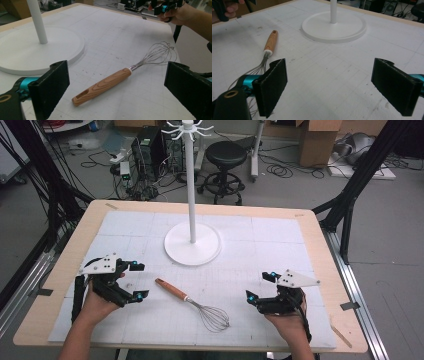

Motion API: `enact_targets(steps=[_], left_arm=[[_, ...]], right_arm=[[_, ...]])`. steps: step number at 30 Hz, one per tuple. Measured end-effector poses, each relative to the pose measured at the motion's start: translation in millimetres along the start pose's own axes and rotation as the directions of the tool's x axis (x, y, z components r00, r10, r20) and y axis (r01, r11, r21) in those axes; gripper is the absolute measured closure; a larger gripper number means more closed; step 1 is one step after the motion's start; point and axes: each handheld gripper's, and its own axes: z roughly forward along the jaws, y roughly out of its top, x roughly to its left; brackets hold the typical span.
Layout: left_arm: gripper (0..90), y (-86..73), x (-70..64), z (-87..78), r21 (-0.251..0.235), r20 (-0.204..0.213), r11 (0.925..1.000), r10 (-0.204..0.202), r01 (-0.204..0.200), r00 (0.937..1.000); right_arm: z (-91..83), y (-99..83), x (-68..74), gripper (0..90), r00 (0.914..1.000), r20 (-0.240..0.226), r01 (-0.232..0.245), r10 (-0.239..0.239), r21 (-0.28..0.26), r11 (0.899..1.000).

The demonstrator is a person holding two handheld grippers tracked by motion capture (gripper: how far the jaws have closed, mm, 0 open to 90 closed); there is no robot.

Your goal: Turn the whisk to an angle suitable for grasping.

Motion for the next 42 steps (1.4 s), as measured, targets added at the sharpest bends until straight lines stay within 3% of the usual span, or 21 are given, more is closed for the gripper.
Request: enact_targets(steps=[4, 9, 16, 20, 25, 34, 39, 42], left_arm=[[6.6, -0.3, -0.5, 0.9, 0.016, -0.001, 0.9999, 0.004, -0.004, 1.0], [6.6, 1.7, -2.2, -4.4, -0.007, -0.003, 0.9999, 0.007, -0.007, 1.0], [6.6, 2.5, 0.8, -13.5, -0.031, -0.024, 0.9995, 0.001, -0.002, 0.9997], [6.6, 2.6, 1.0, -15.7, -0.035, -0.016, 0.9994, 0.0, -0.001, 0.9999], [6.6, 3.1, 0.8, -15.3, -0.042, -0.007, 0.9991, -0.001, 0.0, 1.0], [6.6, 3.6, 1.0, -19.2, -0.048, -0.018, 0.9988, 0.004, -0.005, 0.9998], [6.6, 4.1, 1.1, -19.9, -0.048, -0.023, 0.9988, 0.007, -0.008, 0.9997], [6.6, 4.2, 0.6, -19.7, -0.045, -0.024, 0.9989, 0.007, -0.008, 0.9997]], right_arm=[[0.6, -2.1, 0.4, 12.3, 1.0, -0.001, -0.006, 0.006, 0.01, 1.0], [2.4, -1.6, 4.8, 12.3, 1.0, -0.008, 0.005, -0.005, 0.011, 1.0], [7.1, 6.3, 13.3, 14.2, 0.9986, -0.053, 0.004, -0.004, -0.001, 1.0], [14.9, 20.7, 17.1, 14.2, 0.9975, -0.07, -0.004, 0.005, 0.011, 1.0], [32.6, 48.3, 28.2, 14.1, 0.9937, -0.103, 0.052, -0.045, 0.063, 0.997], [73.6, 83.3, 47.1, 14.1, 0.9798, -0.162, 0.142, -0.117, 0.152, 0.978], [100.3, 96.1, 53.4, 14.1, 0.9753, -0.198, 0.141, -0.098, 0.215, 0.966], [116.3, 99.1, 56.4, 14.1, 0.9754, -0.207, 0.132, -0.075, 0.278, 0.951]])
